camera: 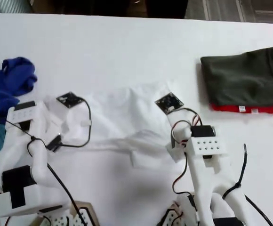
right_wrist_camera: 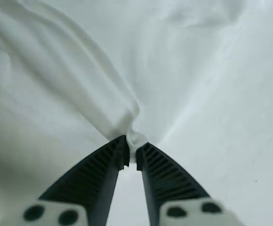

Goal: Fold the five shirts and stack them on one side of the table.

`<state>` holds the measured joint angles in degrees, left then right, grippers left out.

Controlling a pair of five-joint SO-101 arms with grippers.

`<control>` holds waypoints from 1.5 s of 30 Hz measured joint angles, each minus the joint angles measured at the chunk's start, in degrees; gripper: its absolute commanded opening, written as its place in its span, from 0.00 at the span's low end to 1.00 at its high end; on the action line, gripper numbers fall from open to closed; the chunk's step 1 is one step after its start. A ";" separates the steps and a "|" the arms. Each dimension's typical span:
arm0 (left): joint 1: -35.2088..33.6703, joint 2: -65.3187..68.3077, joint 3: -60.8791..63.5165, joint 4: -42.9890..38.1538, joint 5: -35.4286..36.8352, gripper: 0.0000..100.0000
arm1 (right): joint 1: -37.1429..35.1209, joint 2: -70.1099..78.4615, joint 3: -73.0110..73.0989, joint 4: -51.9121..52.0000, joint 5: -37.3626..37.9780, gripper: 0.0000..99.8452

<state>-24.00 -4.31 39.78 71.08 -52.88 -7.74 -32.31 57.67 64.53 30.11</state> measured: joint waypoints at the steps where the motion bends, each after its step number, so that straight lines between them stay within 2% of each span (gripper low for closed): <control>1: 0.00 0.00 -0.97 1.76 0.00 0.14 | 0.00 0.00 0.00 0.70 0.00 0.15; 4: -1.14 0.00 -5.71 7.65 0.00 0.18 | 0.00 0.00 -0.09 2.20 0.18 0.17; 11: -6.68 0.00 -27.16 21.19 -3.60 0.17 | 0.00 0.00 -10.64 5.89 -0.62 0.14; 13: -7.74 0.00 -34.64 22.95 -3.25 0.11 | 0.00 0.00 -15.74 6.42 -3.60 0.13; 14: -7.82 0.00 -37.80 23.21 -2.46 0.03 | 0.00 0.00 -18.37 6.42 -5.45 0.11; 15: -7.82 0.00 -39.91 23.21 -1.23 0.01 | 0.00 0.00 -21.01 6.42 -7.38 0.06; 16: -7.56 0.00 -40.97 23.21 0.70 0.04 | 0.00 0.00 -23.47 6.15 -9.32 0.00; 20: -2.90 0.53 -39.03 17.85 12.22 0.03 | -0.70 2.11 -28.92 -0.70 -14.86 0.02; 24: 3.43 6.59 -34.02 9.85 22.07 0.02 | -3.25 12.48 -29.71 -9.49 -15.82 0.02; 27: 5.10 12.40 -33.58 4.75 27.16 0.02 | -5.54 22.42 -30.24 -13.89 -15.82 0.02; 32: 5.36 21.01 -33.58 -0.97 29.27 0.02 | -7.03 37.19 -35.69 -15.38 -15.82 0.02; 37: 2.55 27.60 -33.58 -5.10 29.45 0.02 | -5.54 48.09 -40.18 -15.47 -15.82 0.02; 45: -2.29 30.95 -39.30 -5.36 29.54 0.02 | -0.35 51.87 -44.66 -15.47 -15.91 0.02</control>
<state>-26.29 26.64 0.48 65.71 -23.34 -8.09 19.56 13.01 49.05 14.20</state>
